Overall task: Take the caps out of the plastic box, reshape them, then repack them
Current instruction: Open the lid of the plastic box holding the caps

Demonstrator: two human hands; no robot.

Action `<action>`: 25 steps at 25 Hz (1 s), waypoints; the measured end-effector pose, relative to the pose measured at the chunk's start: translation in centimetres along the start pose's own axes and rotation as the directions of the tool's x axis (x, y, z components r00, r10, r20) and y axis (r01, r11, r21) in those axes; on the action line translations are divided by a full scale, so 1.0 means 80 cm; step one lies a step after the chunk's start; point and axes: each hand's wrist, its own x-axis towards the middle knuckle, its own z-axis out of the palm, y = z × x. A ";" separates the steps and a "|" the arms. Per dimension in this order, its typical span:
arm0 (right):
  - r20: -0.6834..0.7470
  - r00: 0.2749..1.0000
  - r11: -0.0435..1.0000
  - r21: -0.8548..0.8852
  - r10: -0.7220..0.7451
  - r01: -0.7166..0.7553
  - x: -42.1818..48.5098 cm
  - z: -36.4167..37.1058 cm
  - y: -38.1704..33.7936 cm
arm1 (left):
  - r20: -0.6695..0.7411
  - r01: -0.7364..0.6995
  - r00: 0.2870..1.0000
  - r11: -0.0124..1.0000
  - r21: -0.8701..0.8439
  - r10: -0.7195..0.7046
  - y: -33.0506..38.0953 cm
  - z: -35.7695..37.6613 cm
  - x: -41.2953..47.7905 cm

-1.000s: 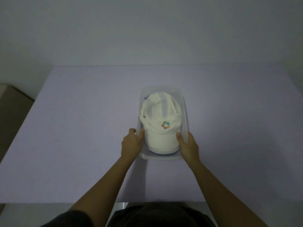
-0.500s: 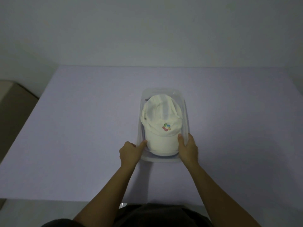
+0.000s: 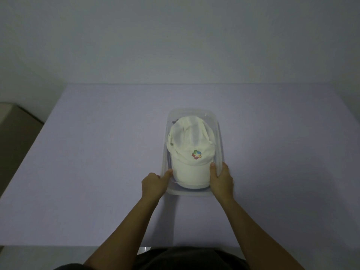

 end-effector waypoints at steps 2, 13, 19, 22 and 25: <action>0.003 1.000 1.000 0.003 0.004 -0.004 -0.001 -0.001 0.000 | 0.018 0.006 1.000 1.000 -0.002 -0.006 0.001 -0.004 -0.001; 0.052 0.999 0.997 0.079 0.014 -0.018 -0.004 -0.009 -0.002 | -0.058 -0.091 0.994 0.995 0.027 0.093 0.000 -0.006 -0.004; 0.165 0.985 0.971 0.220 0.052 -0.088 -0.008 -0.029 -0.018 | -0.058 -0.080 0.995 0.997 -0.010 0.079 0.007 -0.009 -0.012; 0.234 0.962 0.909 0.355 0.138 -0.217 -0.009 -0.033 -0.018 | -0.049 -0.095 0.995 0.958 -0.270 0.085 0.019 -0.009 -0.020; 0.344 0.925 0.768 0.545 0.160 -0.336 -0.004 -0.037 -0.013 | 0.143 0.067 0.987 0.623 -0.780 0.073 0.034 -0.010 -0.032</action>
